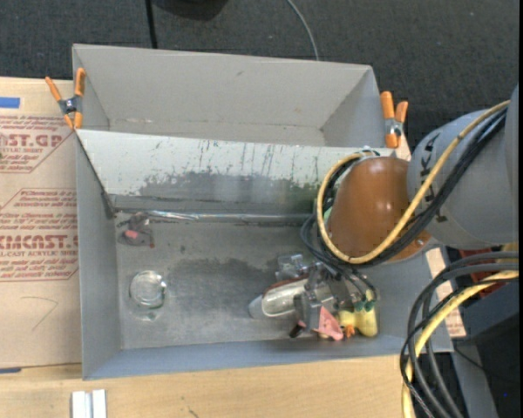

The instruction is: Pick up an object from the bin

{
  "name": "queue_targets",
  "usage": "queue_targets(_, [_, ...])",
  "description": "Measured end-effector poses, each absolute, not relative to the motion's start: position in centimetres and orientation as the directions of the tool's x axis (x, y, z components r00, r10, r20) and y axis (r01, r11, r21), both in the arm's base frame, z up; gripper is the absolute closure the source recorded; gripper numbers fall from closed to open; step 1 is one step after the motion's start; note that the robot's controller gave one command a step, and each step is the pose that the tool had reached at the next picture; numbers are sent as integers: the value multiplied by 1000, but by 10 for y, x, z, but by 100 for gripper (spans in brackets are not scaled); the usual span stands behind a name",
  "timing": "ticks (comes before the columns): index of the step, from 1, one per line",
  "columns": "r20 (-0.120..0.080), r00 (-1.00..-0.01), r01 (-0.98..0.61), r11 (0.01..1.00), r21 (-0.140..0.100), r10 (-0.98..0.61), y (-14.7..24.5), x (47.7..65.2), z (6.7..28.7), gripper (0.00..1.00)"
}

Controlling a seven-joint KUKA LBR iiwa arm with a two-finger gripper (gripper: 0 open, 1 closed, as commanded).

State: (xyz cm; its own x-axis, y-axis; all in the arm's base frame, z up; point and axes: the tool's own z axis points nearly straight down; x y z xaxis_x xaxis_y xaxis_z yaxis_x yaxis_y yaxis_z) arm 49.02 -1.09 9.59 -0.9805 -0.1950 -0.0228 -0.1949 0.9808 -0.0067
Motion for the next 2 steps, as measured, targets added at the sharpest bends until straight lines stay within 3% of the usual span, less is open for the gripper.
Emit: queue_targets(2, [-24,-977,-214,977,-7,-214,2,489,167,100])
